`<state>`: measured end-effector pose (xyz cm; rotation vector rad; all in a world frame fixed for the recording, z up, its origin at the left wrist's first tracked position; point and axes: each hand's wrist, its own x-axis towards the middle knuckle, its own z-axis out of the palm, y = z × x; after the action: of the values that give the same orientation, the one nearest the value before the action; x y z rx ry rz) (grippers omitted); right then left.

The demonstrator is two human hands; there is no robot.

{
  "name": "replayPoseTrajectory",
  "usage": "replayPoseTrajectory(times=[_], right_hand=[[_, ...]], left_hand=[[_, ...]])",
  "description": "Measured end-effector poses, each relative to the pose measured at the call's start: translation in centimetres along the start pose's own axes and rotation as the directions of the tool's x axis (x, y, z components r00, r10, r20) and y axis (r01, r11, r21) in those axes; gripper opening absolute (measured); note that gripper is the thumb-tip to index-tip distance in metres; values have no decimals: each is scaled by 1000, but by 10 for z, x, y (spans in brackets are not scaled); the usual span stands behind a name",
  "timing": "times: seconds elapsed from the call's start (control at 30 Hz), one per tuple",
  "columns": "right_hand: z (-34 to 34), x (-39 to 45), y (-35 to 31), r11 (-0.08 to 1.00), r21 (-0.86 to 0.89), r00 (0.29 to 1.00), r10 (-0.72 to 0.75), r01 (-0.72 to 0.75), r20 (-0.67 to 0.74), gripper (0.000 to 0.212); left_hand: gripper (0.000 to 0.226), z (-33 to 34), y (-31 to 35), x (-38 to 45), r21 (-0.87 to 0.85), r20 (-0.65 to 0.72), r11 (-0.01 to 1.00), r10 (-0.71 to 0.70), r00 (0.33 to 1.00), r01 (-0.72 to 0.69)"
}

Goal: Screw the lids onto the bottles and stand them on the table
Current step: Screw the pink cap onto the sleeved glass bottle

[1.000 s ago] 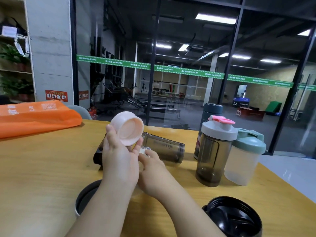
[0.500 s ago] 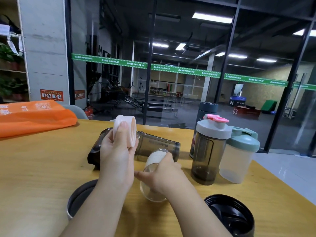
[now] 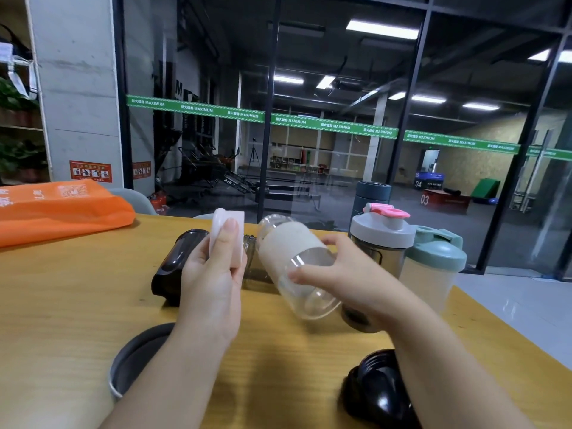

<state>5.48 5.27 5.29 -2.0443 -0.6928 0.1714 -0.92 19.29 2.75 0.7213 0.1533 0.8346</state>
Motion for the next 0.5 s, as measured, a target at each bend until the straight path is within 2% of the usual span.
replayPoseTrajectory(times=[0.1,0.17,0.27,0.37,0.47,0.5], right_hand=[[-22,-1,8,988,108,994,-107,110,-31,78],[-33,-2,16,978,160,990,-123,131,-61,78],[-47,-1,29,962,234,988,-117,138,-100,93],[-56,-3,41,899,402,982,-129,175,-141,84],[-61,-3,53,859,472,977,-130,197,-171,92],[-60,-4,55,851,482,974,-137,209,-181,88]], left_hand=[[12,1,-4,-2,19,-4,1000,-22,1000,22],[19,0,-6,-1,28,-4,998,-51,999,51],[26,0,-10,-2,41,23,995,-87,996,86],[19,0,-14,-4,98,49,982,-167,985,162],[35,-1,-19,-5,205,66,952,-243,968,225],[39,-1,-19,-6,235,78,944,-254,964,230]])
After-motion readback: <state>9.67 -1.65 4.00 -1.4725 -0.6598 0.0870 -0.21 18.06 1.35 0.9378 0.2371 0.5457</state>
